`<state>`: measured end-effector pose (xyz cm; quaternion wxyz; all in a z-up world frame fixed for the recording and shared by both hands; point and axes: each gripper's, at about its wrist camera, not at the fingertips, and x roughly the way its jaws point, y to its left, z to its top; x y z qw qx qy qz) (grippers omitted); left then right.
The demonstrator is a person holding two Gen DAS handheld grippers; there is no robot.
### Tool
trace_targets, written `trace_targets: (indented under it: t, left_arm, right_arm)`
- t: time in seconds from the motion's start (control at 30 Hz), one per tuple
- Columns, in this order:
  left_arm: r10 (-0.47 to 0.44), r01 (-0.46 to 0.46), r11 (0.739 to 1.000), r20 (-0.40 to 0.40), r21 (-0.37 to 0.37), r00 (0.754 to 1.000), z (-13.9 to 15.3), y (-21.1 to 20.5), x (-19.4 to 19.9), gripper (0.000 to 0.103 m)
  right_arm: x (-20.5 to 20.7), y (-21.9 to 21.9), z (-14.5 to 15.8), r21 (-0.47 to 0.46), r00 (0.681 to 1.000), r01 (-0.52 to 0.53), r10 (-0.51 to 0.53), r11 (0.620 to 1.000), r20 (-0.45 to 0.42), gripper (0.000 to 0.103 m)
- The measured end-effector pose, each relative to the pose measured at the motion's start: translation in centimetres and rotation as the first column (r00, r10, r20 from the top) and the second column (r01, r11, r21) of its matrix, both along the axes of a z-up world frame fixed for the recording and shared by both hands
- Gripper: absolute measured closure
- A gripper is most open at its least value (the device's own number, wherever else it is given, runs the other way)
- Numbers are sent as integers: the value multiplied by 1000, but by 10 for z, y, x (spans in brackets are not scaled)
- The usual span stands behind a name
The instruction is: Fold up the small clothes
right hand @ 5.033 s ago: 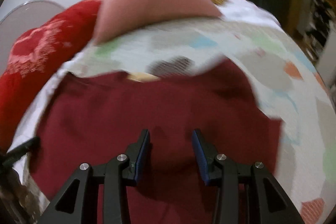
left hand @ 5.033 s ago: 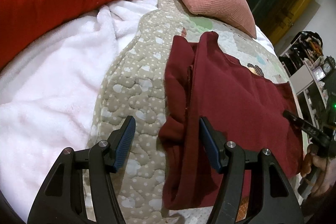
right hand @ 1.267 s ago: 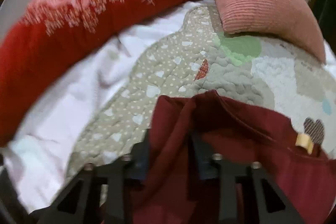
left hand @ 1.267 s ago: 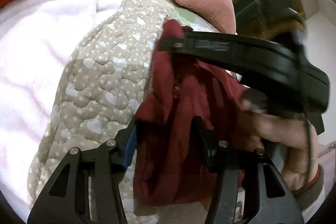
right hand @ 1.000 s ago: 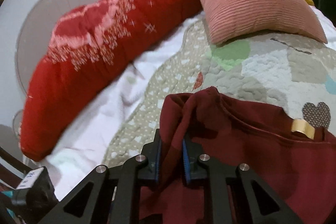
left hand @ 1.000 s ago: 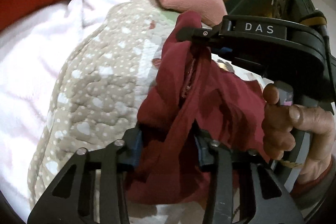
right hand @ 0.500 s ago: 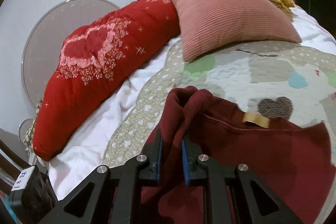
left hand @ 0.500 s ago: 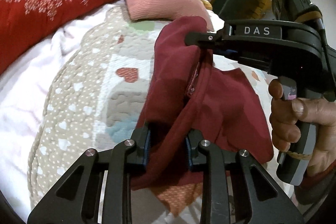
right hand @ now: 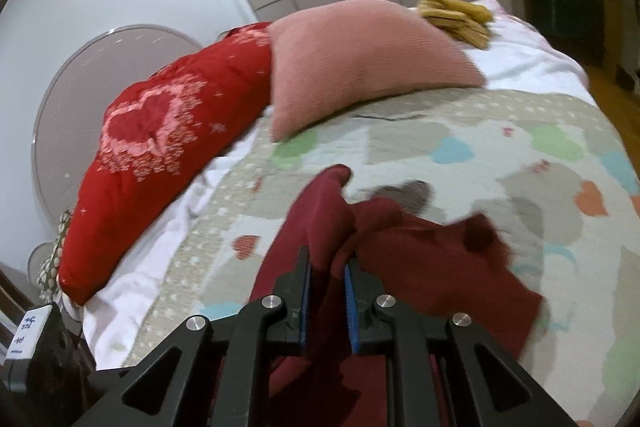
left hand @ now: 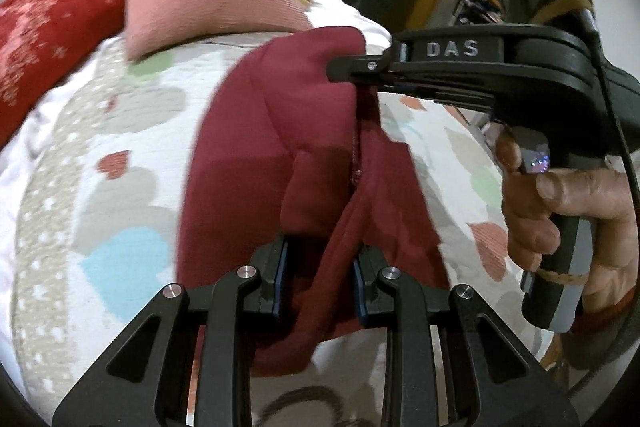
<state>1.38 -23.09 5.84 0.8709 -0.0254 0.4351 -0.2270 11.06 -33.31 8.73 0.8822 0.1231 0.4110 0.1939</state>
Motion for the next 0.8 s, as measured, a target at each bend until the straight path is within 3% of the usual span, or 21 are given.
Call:
trace_targets:
  t: [0.3, 0.4, 0.53, 0.63, 0.77, 0.8]
  left_arm:
    - [-53, 54, 998, -42, 36, 998, -22, -54, 11, 79]
    - [-64, 65, 998, -64, 26, 996, -28, -64, 13, 79]
    - [-59, 57, 998, -129, -21, 990, -33, -63, 18, 74]
    - [-116, 103, 991, -188, -80, 975, -21, -51, 8, 65]
    - [-145, 141, 988, -91, -56, 985, 7, -22, -19, 58]
    - [-137, 134, 990, -70, -45, 988, 10, -15, -22, 48]
  right_arm:
    - [5, -57, -35, -2, 993, 107, -107, 994, -53, 90]
    - [9, -63, -47, -45, 988, 136, -139, 990, -61, 90]
    - [18, -73, -76, -31, 975, 177, -180, 984, -127, 90]
    - [15, -83, -81, 9, 967, 217, -214, 976, -138, 89]
    - [-12, -103, -61, 48, 957, 274, -268, 960, -113, 84]
    - [-24, -107, -54, 102, 963, 258, -247, 961, -104, 78]
